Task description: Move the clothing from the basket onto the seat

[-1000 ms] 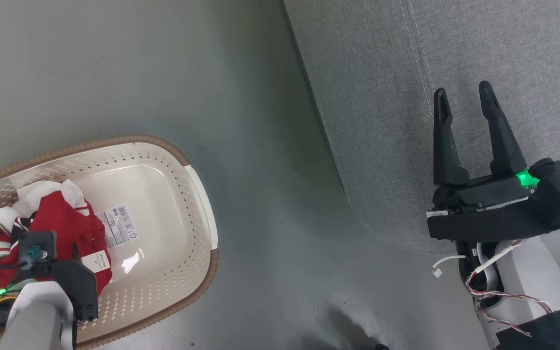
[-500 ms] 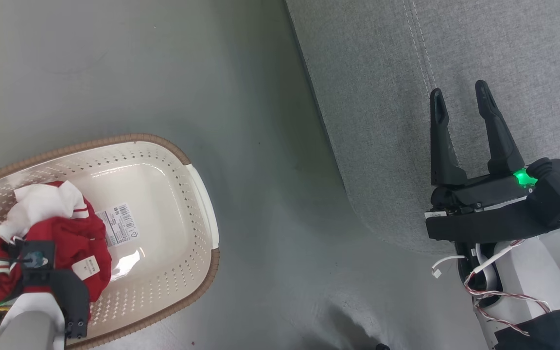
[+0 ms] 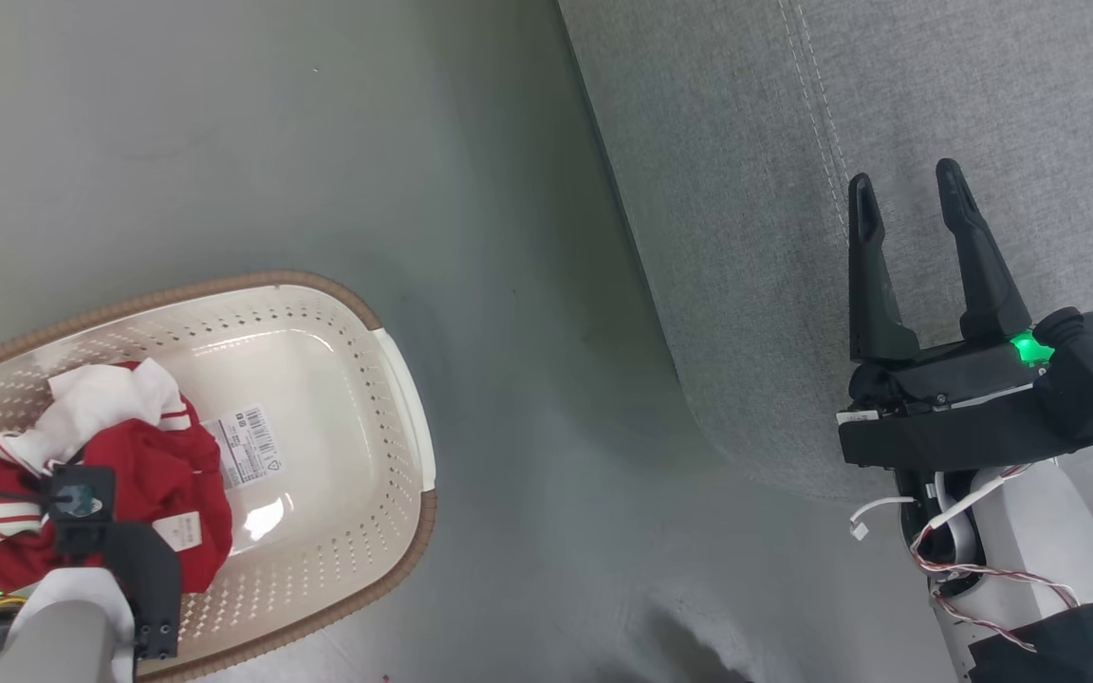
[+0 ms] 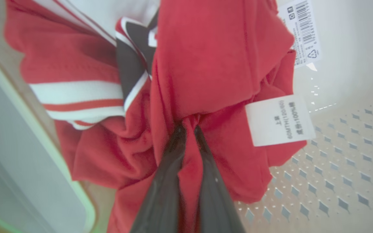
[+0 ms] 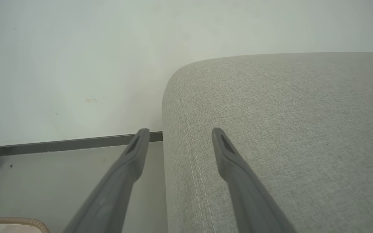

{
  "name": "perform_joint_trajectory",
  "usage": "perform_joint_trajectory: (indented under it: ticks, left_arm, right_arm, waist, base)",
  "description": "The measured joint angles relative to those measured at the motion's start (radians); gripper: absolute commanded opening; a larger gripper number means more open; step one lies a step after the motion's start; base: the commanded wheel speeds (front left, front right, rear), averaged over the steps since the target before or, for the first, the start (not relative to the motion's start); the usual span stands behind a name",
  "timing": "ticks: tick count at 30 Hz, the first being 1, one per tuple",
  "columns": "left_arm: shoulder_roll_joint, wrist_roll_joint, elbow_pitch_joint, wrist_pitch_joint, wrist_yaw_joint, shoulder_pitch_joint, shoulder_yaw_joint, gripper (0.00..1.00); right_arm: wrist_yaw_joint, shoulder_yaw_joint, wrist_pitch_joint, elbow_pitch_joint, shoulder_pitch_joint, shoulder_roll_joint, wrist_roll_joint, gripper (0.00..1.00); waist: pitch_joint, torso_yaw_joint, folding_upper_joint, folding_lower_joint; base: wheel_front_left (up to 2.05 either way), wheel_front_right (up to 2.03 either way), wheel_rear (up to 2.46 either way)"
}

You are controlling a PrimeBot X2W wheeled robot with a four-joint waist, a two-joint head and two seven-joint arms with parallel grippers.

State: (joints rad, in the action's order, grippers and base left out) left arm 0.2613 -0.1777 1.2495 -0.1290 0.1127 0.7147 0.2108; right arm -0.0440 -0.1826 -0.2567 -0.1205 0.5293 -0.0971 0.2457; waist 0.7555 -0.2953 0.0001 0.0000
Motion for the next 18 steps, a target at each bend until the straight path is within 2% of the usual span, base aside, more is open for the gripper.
perform_joint_trajectory:
  ticks: [7, 18]
  left_arm:
    - [-0.027, -0.007, 0.000, 0.019, -0.044, 0.000, -0.002, 0.00]
    - [-0.137, -0.028, -0.007, 0.117, -0.088, -0.004, -0.007, 0.00]
  right_arm:
    - [-0.001, 0.009, 0.000, -0.015, 0.000, 0.000, -0.008, 1.00]
    - [-0.015, 0.020, 0.000, -0.059, -0.012, -0.005, -0.029, 1.00]
  waist:
    - [-0.030, 0.017, -0.0002, 0.0000]
    - [-0.121, 0.053, -0.0002, 0.0000]
  base:
    - [0.00, 0.00, 0.00]
    - [0.00, 0.00, 0.00]
